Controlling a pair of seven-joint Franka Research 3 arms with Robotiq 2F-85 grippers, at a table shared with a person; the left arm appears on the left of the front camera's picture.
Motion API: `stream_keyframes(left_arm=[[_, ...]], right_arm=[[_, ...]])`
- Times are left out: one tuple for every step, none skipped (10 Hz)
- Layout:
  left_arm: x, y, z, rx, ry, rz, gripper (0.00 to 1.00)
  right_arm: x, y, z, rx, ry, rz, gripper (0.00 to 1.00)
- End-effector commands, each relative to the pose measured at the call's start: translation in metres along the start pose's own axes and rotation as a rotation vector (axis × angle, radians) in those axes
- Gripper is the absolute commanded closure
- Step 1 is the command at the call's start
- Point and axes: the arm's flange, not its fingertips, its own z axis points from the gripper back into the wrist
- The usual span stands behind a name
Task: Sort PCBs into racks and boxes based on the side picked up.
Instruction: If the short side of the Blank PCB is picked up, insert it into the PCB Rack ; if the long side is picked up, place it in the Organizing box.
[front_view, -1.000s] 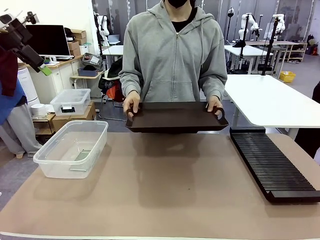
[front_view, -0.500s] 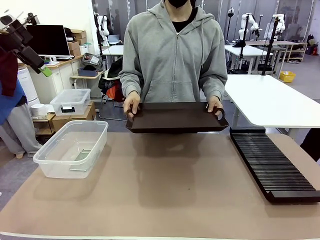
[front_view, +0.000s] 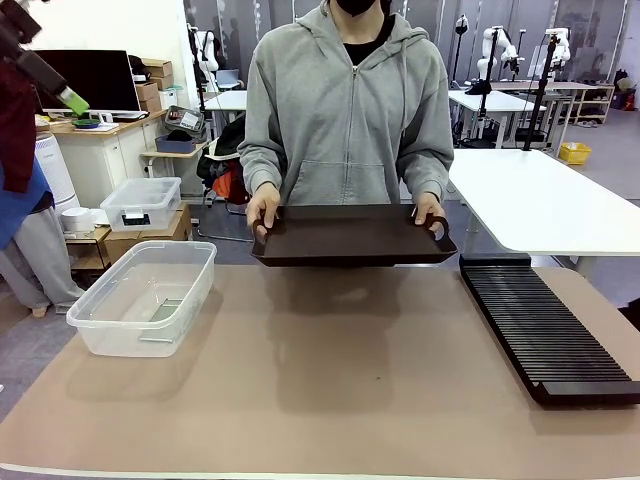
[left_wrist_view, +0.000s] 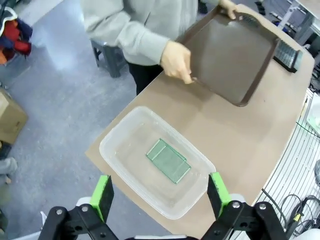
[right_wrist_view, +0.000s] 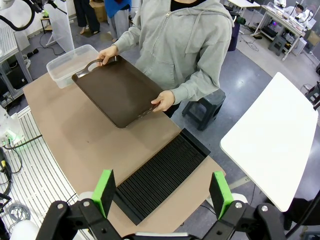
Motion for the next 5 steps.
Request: stream_keyframes(left_arm=[[0.002, -0.005, 0.021, -0.065, -0.055, -0.092, 0.00], [0.005, -0.006, 0.034, -0.081, -0.072, -0.132, 0.00], [0.010, -0.005, 0.047, -0.104, -0.096, -0.171, 0.00], [0.014, -0.002, 0.057, -0.110, -0.112, -0.190, 0.00], [0.018, 0.001, 0.065, -0.112, -0.129, -0.214, 0.00]], right_arm=[[0.000, 0.003, -0.002, 0.005, 0.000, 0.002, 0.00], [0.000, 0.003, -0.002, 0.005, 0.000, 0.002, 0.00], [0.000, 0.003, -0.002, 0.005, 0.000, 0.002, 0.00], [0.000, 0.003, -0.002, 0.005, 0.000, 0.002, 0.00], [0.000, 0.003, -0.002, 0.005, 0.000, 0.002, 0.00]])
